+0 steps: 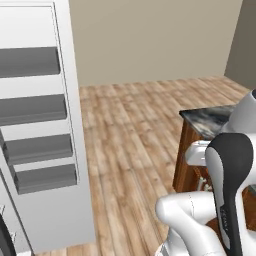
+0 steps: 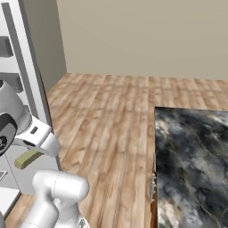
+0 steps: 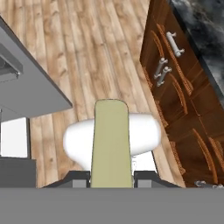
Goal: Retrieve the butter from the fridge and place it on a plate on the dining table. Then retrieve the butter knife by the fridge and place it near the plate.
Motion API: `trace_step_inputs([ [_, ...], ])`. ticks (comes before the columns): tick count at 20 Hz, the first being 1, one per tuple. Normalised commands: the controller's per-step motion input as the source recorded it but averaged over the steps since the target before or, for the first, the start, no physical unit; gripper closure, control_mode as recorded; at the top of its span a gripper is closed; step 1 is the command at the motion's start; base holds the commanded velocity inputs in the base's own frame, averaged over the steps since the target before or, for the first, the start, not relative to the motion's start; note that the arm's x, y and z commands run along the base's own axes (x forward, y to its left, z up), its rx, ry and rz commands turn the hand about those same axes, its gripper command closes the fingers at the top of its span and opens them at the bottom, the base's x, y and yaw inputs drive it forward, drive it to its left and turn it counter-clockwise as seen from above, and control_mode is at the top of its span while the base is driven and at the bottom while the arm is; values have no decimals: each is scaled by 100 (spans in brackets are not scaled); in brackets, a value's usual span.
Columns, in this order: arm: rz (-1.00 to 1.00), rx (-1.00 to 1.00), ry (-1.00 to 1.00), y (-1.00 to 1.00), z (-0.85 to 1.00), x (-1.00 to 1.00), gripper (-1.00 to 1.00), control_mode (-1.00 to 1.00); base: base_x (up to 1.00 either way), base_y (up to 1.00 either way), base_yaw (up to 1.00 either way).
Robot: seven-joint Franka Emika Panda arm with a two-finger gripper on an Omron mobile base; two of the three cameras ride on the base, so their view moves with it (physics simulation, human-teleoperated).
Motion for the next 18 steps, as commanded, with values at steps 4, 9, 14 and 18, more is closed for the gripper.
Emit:
trace_step_inputs([
  [4, 0, 0, 0, 0, 0, 0, 100, 100, 15, -46, 0],
  [9, 0, 0, 0, 0, 0, 0, 100, 100, 23, -53, 0],
  [14, 0, 0, 0, 0, 0, 0, 100, 100, 40, -30, 0],
  [18, 0, 0, 0, 0, 0, 0, 100, 100, 46, -4, 0],
])
